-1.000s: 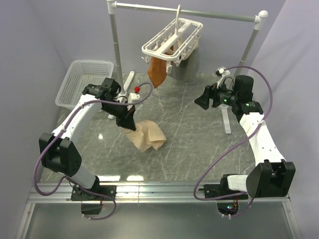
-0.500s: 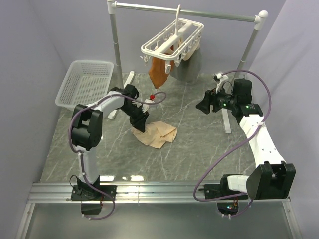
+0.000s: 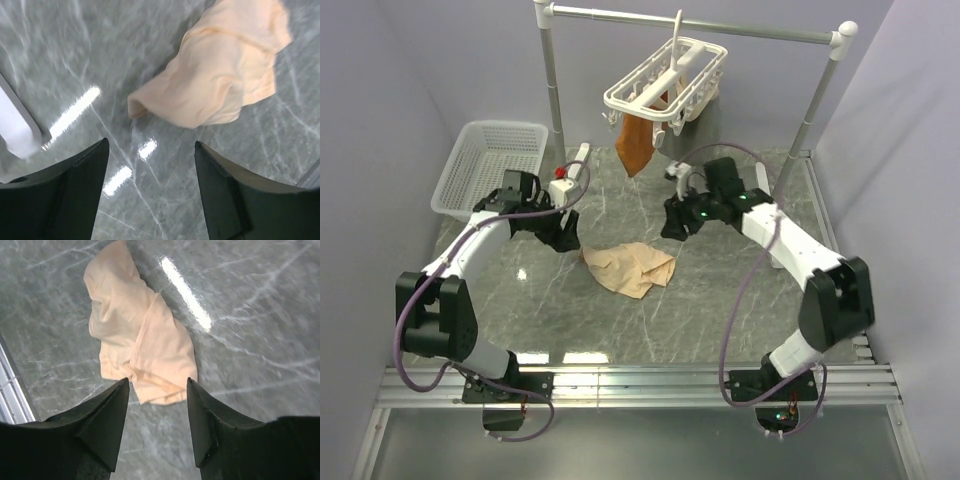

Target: Clip the underwear to the hanger

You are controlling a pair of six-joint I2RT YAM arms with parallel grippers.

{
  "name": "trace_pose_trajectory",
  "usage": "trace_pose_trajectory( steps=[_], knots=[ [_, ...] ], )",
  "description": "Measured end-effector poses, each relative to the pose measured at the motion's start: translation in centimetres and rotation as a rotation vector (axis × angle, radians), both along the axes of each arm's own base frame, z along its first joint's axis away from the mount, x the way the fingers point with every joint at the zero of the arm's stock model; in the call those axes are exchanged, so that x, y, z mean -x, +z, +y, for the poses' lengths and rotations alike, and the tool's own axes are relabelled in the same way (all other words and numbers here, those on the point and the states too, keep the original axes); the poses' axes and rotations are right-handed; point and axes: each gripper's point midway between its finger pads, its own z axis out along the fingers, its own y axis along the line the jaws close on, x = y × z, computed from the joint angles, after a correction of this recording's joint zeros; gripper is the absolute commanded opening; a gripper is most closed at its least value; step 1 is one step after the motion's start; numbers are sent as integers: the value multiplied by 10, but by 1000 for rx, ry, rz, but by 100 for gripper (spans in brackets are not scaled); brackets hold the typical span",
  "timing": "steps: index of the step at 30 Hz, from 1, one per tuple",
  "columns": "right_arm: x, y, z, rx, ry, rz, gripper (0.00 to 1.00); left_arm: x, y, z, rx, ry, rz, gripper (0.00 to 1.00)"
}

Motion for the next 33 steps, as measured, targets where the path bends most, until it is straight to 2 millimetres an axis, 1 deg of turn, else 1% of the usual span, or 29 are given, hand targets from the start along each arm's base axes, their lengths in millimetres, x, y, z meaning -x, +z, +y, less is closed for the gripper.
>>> trace_pose_trajectory(
  steps=[2,5,7,9,14,17,22,25,28,30,31,32,33],
  knots=[
    [-7,-13,19,19,36,23,56,6,-17,7,-23,51,37,72],
    [-17,-29,39,52,69,49,55,15,-40,14,-59,101,103,70],
    [-23,-39,52,72,89,71,54,15,-47,16,-65,124,130,71],
    [-32,-47,65,85,101,81,54,12,-52,17,-62,144,154,74],
    [-39,-64,86,110,124,131,54,6,-62,18,-27,202,225,76],
    [-37,-74,93,122,126,163,54,-2,-60,13,5,224,247,77],
    [-34,-90,99,146,120,213,54,-16,-52,5,74,256,278,76],
    [-33,-100,103,155,120,238,53,-25,-52,0,112,285,311,74],
    [-29,-113,104,166,120,274,45,-29,-58,-3,129,315,349,70],
    [-25,-116,104,170,121,296,42,-28,-64,-5,131,324,378,67],
    [-23,-116,104,169,125,306,35,-27,-68,-6,132,329,395,65],
    [-22,-116,104,166,131,307,31,-26,-72,-7,132,330,411,60],
    [-21,-116,105,163,134,310,28,-26,-75,-9,135,329,425,57]
  ],
)
